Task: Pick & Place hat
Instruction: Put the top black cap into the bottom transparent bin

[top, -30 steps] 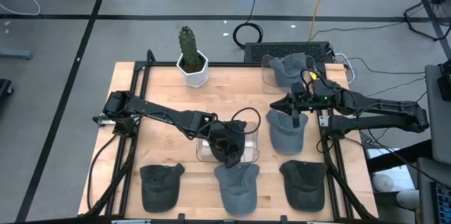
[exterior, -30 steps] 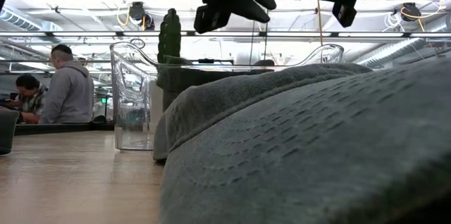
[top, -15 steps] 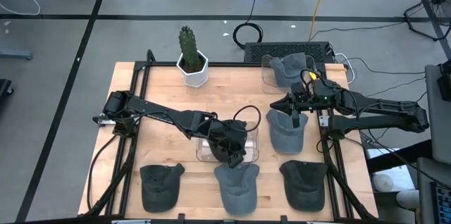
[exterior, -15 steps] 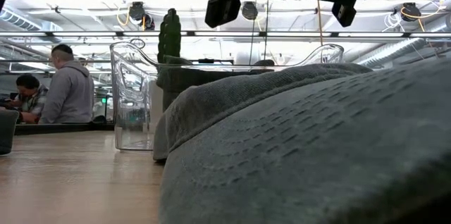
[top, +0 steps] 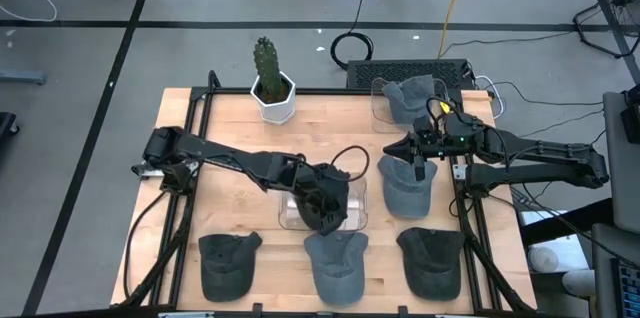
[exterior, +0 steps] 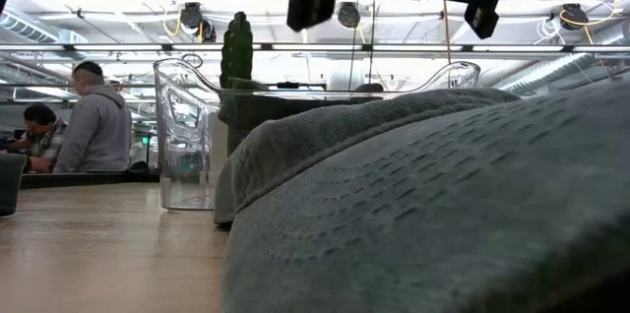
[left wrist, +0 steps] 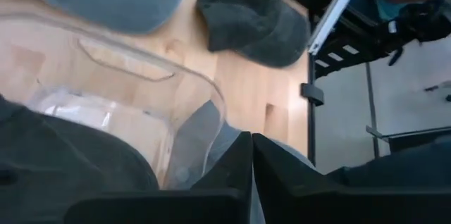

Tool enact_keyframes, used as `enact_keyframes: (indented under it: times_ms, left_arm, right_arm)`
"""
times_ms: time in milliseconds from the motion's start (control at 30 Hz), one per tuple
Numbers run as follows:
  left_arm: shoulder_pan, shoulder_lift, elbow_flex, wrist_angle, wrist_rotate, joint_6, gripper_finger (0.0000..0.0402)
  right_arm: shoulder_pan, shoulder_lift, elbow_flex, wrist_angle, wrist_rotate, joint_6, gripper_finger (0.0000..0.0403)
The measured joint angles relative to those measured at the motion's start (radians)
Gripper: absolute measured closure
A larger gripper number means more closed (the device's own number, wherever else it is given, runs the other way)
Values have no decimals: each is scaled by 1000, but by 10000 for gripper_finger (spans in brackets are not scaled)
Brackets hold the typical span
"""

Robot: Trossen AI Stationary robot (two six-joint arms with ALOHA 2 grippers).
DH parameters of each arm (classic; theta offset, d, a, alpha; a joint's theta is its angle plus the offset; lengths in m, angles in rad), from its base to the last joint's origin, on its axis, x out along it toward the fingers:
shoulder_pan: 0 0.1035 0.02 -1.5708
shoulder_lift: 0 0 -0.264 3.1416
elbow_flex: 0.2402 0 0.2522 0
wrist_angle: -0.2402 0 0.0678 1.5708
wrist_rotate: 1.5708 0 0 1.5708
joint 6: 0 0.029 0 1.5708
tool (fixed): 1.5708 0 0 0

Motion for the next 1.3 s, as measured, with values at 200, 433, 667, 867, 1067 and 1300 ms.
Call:
enact_keyframes:
  times_ms: [200,433,667,867,1067,1300]
  left_arm:
    - [16,-100,0,-112,-85,62,388]
    - [10,-194,1,-184,-380,163,390]
    - [87,-102,0,-224,-376,198,380]
    - [108,17,0,-163,-235,267,367]
    - [91,88,-1,-150,-199,300,392]
    - [81,114,-1,-104,-191,338,378]
  right_arm:
    - [0,-3,0,-33,-2,62,403]
    - [1,-3,0,-60,-54,112,403]
    - [1,23,0,23,-49,220,403]
    - [1,39,0,37,-21,279,403]
    - [1,39,0,19,-9,273,403]
    - [1,39,0,-1,58,282,403]
